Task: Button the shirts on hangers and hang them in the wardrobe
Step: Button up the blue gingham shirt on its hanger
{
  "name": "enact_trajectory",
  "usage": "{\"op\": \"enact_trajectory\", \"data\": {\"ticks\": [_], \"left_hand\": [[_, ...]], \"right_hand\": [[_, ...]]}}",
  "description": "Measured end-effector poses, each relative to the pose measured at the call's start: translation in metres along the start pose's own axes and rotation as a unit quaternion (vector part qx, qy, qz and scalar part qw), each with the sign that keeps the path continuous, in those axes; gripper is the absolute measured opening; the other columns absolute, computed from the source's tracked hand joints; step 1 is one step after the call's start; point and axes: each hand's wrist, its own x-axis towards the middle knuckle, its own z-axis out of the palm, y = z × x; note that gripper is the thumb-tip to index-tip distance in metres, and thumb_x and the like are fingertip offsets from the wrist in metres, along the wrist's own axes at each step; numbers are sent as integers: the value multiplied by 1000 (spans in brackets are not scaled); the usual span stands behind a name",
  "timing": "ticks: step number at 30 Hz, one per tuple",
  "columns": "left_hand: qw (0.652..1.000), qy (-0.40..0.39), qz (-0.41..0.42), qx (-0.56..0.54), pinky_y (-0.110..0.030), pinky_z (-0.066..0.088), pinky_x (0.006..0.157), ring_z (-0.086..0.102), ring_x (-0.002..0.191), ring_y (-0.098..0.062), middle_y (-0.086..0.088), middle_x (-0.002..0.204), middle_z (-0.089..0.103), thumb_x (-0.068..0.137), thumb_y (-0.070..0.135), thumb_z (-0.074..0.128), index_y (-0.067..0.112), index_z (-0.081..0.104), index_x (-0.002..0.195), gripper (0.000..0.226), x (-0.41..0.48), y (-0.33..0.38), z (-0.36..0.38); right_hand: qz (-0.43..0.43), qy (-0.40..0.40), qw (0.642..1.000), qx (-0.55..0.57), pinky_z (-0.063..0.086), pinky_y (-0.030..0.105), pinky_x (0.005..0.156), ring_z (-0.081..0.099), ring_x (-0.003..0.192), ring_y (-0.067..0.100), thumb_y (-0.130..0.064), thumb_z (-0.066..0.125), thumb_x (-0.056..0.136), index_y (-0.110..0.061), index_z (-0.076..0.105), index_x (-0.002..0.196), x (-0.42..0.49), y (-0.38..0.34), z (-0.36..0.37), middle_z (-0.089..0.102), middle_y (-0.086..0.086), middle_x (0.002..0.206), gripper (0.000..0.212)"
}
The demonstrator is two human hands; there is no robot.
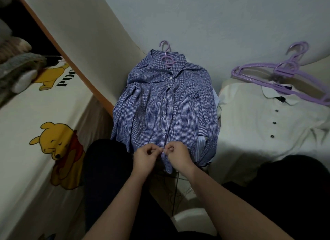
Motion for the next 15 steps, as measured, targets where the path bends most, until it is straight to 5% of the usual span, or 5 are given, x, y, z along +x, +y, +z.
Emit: {"op": "enact_trajectory", "data": {"ticks": [4, 8, 10, 12, 15], "left_hand": [[998, -36, -22, -54, -37, 55, 77, 64, 69, -15, -4, 71, 71, 90, 14, 74, 12, 75, 81, 9, 3, 2, -1], [973, -10, 124, 192, -38, 52, 73, 63, 77, -16, 4, 84, 67, 96, 25, 65, 16, 70, 89, 12, -5, 2, 2], [938, 11, 180, 295, -40, 49, 74, 59, 79, -18, 4, 91, 61, 100, 29, 58, 17, 64, 94, 14, -11, 5, 4], [933, -2, 182, 311, -42, 49, 75, 57, 80, -21, 2, 92, 56, 102, 28, 53, 16, 61, 96, 16, -11, 5, 4], [949, -39, 156, 273, -42, 50, 74, 57, 80, -18, 3, 92, 55, 101, 26, 55, 16, 59, 95, 13, -5, 1, 3]], "right_hand": [[22, 3, 998, 60, 54, 40, 67, 54, 66, 15, 2, 60, 90, -21, 64, 66, 0, 4, -2, 55, -6, 60, 34], [56, 12, 996, 69, 45, 18, 60, 55, 65, 10, -2, 59, 92, -15, 68, 71, -4, 3, 0, 61, -3, 66, 26], [55, 29, 997, 51, 45, 21, 58, 58, 67, 14, -3, 58, 91, -4, 71, 76, -6, -1, 2, 67, 7, 72, 20], [42, 31, 998, 24, 46, 28, 64, 60, 72, 20, -5, 57, 91, 2, 71, 83, -6, -3, 3, 69, 14, 78, 18], [35, 16, 999, -6, 41, 23, 63, 56, 68, 13, -9, 58, 94, -5, 73, 86, -4, -5, 0, 63, 1, 70, 17]]}}
